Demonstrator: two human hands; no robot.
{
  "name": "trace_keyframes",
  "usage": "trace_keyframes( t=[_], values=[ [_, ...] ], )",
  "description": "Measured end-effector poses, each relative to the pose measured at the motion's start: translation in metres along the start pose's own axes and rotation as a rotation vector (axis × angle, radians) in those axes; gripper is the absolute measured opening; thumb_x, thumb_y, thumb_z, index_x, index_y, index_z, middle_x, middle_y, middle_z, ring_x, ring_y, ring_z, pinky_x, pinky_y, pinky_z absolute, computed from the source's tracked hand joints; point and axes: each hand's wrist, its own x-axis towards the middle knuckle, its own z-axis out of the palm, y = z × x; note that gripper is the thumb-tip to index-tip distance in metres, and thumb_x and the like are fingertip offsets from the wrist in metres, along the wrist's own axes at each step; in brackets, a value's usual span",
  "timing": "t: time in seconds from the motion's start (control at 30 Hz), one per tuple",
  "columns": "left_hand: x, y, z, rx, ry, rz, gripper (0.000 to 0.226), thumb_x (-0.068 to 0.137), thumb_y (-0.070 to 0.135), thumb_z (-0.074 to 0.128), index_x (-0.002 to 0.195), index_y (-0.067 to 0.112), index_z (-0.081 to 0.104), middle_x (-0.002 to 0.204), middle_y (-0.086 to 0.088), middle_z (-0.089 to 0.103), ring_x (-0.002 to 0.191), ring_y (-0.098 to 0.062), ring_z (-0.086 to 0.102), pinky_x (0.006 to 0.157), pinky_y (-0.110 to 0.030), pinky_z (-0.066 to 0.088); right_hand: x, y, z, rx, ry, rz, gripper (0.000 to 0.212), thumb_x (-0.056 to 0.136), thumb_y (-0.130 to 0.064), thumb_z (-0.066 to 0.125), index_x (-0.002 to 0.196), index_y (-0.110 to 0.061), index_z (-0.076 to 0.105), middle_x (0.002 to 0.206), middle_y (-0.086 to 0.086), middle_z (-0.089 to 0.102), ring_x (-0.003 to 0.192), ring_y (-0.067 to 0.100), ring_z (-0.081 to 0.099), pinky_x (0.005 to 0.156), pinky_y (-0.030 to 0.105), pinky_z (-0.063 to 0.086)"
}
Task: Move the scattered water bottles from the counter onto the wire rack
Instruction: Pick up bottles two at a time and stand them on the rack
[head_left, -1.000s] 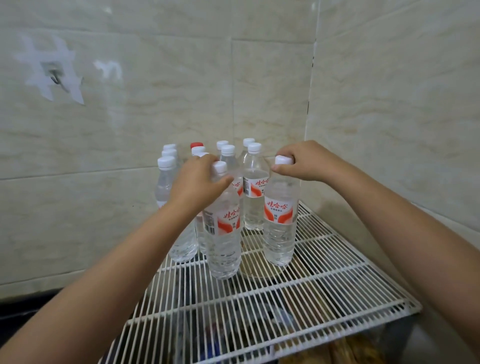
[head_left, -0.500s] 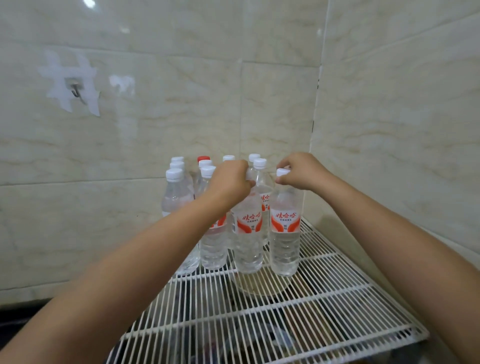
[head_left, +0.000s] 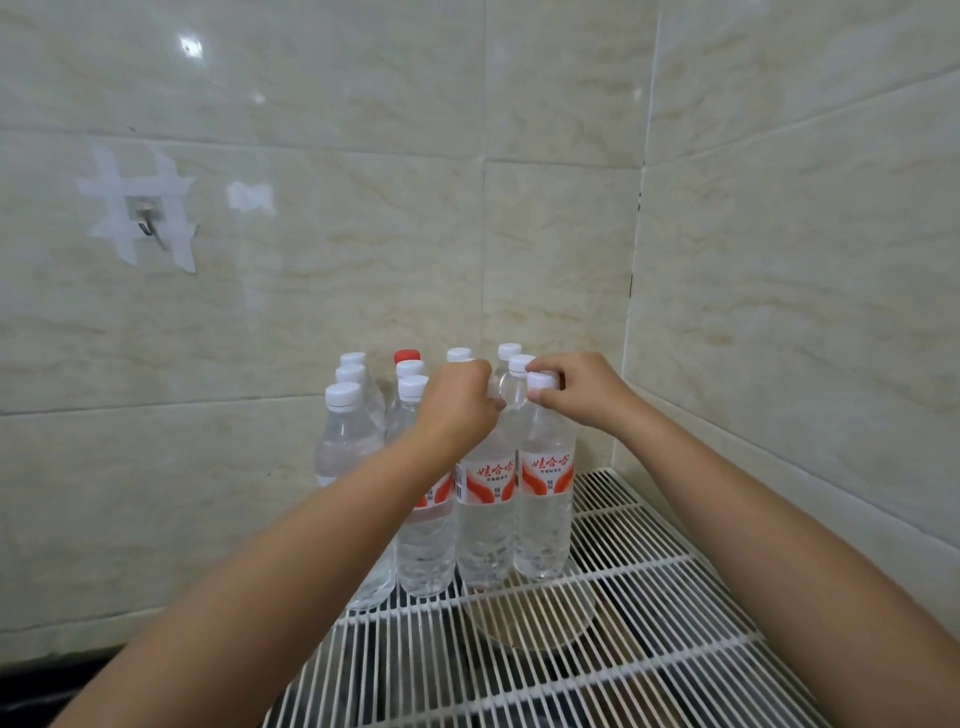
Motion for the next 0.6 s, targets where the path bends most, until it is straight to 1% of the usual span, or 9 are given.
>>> trace_keyframes(
  t=[0.03,0.1,0.17,0.27,0.43,0.5,0.53,0.6],
  values=[
    [0.0,-0.001,0.001,0.008,-0.001,0.007,0.026,0.09,0.019,0.057,0.109,0.002,0.058,0.108,-0.016,0.065,0.101,-0.028,0.058,0.079,-0.032,0.043,0.0,0.001,0.002,-0.005,0.005,-0.007,0.04,0.086,-0.015,0.06,0.126,-0.008,0.055,0.131,0.011,0.058,0.12,0.025,0.053,0.093,0.026,0.039],
    [-0.001,-0.002,0.003,0.028,-0.009,0.023,0.025,0.091,0.02,0.055,0.109,0.002,0.056,0.109,-0.016,0.064,0.101,-0.029,0.058,0.077,-0.032,0.043,0.0,0.002,0.004,-0.045,-0.003,-0.027,0.041,0.089,-0.017,0.057,0.129,-0.009,0.052,0.132,0.012,0.057,0.121,0.025,0.052,0.099,0.029,0.039],
    [-0.004,-0.003,0.004,0.039,-0.014,0.041,0.024,0.092,0.021,0.053,0.108,0.003,0.054,0.109,-0.016,0.064,0.101,-0.03,0.059,0.077,-0.033,0.043,0.001,0.004,0.005,-0.109,-0.016,-0.053,0.042,0.091,-0.018,0.054,0.131,-0.009,0.05,0.13,0.013,0.058,0.118,0.027,0.053,0.098,0.031,0.04],
    [-0.008,-0.004,0.004,0.031,-0.002,0.066,0.026,0.093,0.021,0.052,0.112,0.004,0.053,0.113,-0.014,0.062,0.104,-0.028,0.058,0.082,-0.033,0.044,0.001,0.005,0.006,-0.159,-0.02,-0.084,0.042,0.092,-0.02,0.052,0.132,-0.01,0.048,0.126,0.015,0.059,0.113,0.027,0.054,0.096,0.032,0.041],
    [-0.011,-0.005,0.004,0.024,-0.01,0.073,0.03,0.093,0.022,0.051,0.118,0.004,0.05,0.117,-0.014,0.06,0.106,-0.027,0.056,0.085,-0.031,0.043,-0.003,0.009,0.009,-0.174,-0.02,-0.141,0.041,0.095,-0.019,0.047,0.134,-0.008,0.044,0.127,0.014,0.057,0.116,0.025,0.051,0.097,0.028,0.037],
    [-0.011,-0.005,0.005,0.038,-0.029,0.079,0.032,0.094,0.022,0.049,0.122,0.006,0.047,0.124,-0.013,0.056,0.111,-0.026,0.054,0.087,-0.031,0.042,-0.004,0.01,0.01,-0.163,-0.001,-0.156,0.041,0.095,-0.019,0.046,0.135,-0.008,0.044,0.129,0.013,0.056,0.119,0.024,0.049,0.099,0.027,0.035],
    [-0.012,-0.006,0.005,0.046,-0.043,0.088,0.035,0.095,0.021,0.048,0.127,0.007,0.043,0.13,-0.012,0.051,0.115,-0.026,0.051,0.091,-0.031,0.041,-0.005,0.01,0.01,-0.161,0.008,-0.159,0.041,0.095,-0.019,0.047,0.135,-0.008,0.043,0.131,0.012,0.055,0.121,0.024,0.049,0.1,0.027,0.035],
    [-0.015,-0.007,0.004,0.068,-0.066,0.124,0.046,0.096,0.021,0.044,0.139,0.009,0.031,0.145,-0.009,0.037,0.127,-0.025,0.043,0.099,-0.031,0.038,-0.006,0.011,0.012,-0.166,0.021,-0.157,0.042,0.095,-0.02,0.046,0.135,-0.009,0.042,0.133,0.011,0.053,0.123,0.023,0.047,0.101,0.026,0.035]
  ],
)
